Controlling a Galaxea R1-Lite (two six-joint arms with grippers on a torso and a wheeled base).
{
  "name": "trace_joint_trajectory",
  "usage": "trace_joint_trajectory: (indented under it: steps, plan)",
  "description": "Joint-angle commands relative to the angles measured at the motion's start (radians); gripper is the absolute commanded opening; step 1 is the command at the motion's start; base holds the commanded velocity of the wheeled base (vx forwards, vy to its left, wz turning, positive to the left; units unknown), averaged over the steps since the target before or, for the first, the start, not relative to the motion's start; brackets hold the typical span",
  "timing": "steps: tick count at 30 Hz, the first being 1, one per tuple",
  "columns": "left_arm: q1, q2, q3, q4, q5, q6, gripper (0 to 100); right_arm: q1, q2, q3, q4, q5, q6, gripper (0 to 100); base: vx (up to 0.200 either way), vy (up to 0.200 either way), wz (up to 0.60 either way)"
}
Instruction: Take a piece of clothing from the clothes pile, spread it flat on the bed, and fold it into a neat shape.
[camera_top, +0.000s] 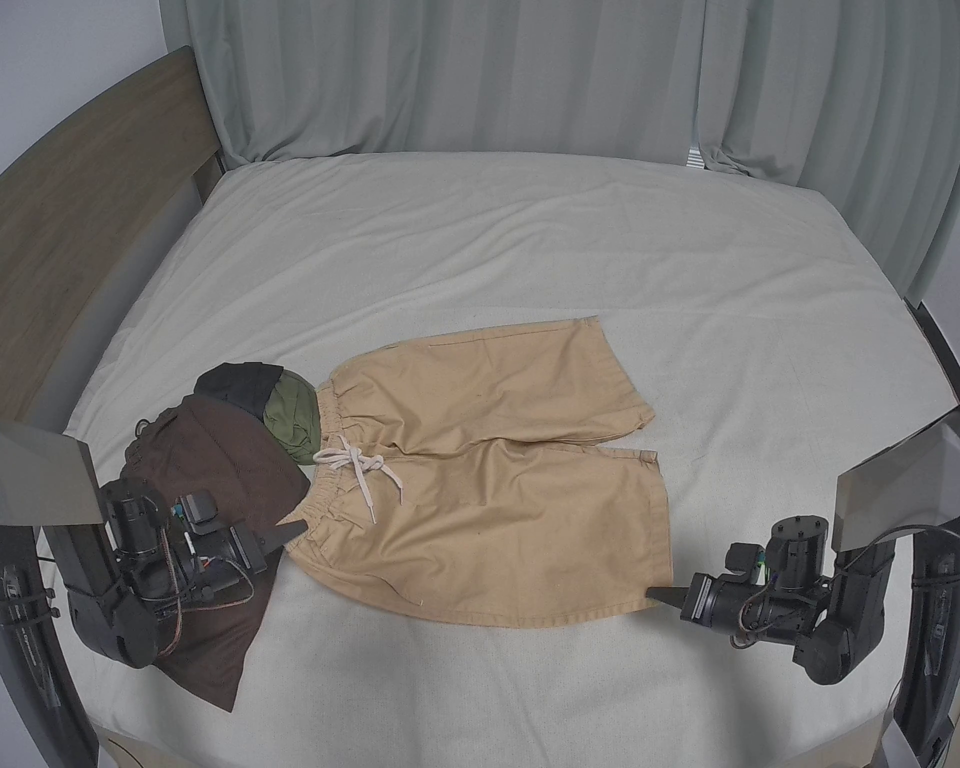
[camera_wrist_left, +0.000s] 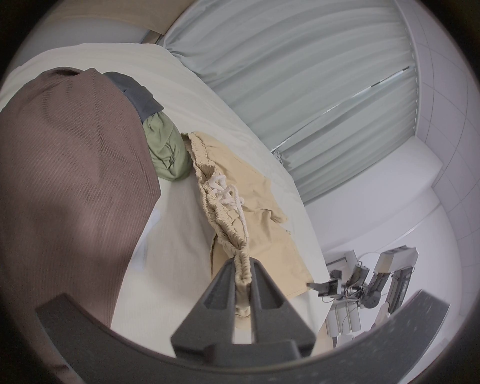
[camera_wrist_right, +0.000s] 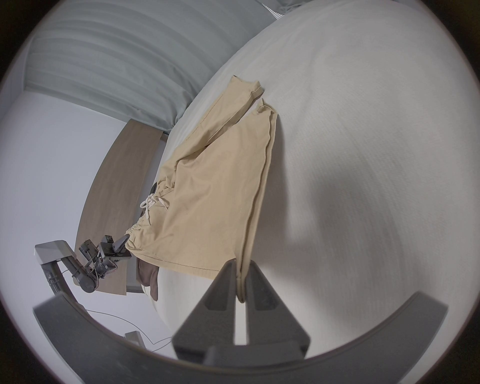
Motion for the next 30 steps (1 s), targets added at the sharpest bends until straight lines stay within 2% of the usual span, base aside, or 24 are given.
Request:
trace_joint_trajectory:
  steps: [1,5,18,22,30]
  plan:
    - [0.006,-0.037,0.072,0.001,-0.010,0.027,0,0.008,-0.066,0.066,0.003,0.001,-0.013,0,0.000,0.000,0.00]
    - [0.009,-0.043,0.109,0.002,-0.010,0.037,0,0.009,-0.083,0.103,0.001,0.001,-0.023,0,0.000,0.000,0.00]
    - [0.018,-0.064,0.284,0.005,-0.009,0.197,0,0.009,-0.126,0.230,-0.004,0.001,-0.111,0,0.000,0.000,0.00]
    - [0.018,-0.064,0.316,0.019,0.013,0.258,0,0.009,-0.135,0.250,0.003,0.002,-0.126,0,0.000,0.000,0.00]
    - [0.006,-0.061,0.316,0.044,0.059,0.271,0,0.009,-0.139,0.248,-0.005,0.005,-0.128,0,0.000,0.000,0.00]
